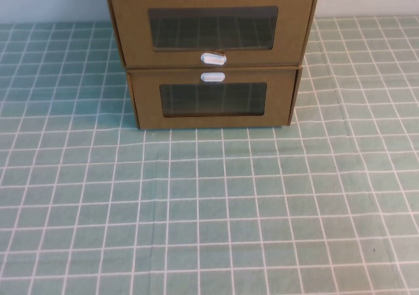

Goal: Open the shoe box
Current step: 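Pull the top drawer of the cardboard box fully open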

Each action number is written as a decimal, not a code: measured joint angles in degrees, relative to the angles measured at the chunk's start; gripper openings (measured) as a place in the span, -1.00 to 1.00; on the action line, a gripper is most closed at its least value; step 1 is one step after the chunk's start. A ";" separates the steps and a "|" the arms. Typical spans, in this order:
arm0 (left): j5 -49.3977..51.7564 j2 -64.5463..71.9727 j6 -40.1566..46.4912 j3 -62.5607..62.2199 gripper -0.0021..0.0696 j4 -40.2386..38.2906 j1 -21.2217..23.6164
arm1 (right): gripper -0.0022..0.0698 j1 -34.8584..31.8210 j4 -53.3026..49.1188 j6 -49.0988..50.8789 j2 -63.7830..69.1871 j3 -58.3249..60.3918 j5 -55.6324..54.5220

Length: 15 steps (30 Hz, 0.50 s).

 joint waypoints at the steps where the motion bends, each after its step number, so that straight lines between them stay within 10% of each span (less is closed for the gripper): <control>1: -3.43 0.00 -0.69 0.00 -0.96 -0.79 0.00 | -0.98 0.00 0.00 0.00 0.00 0.00 -4.16; 7: -16.07 0.00 -11.69 0.00 -0.96 -3.02 0.00 | -0.98 0.00 -0.15 0.51 -0.39 0.00 -22.98; 15: -25.70 -0.15 -16.48 -7.27 -0.96 -3.63 0.00 | -0.98 0.00 -3.25 15.75 -0.39 -10.45 -18.80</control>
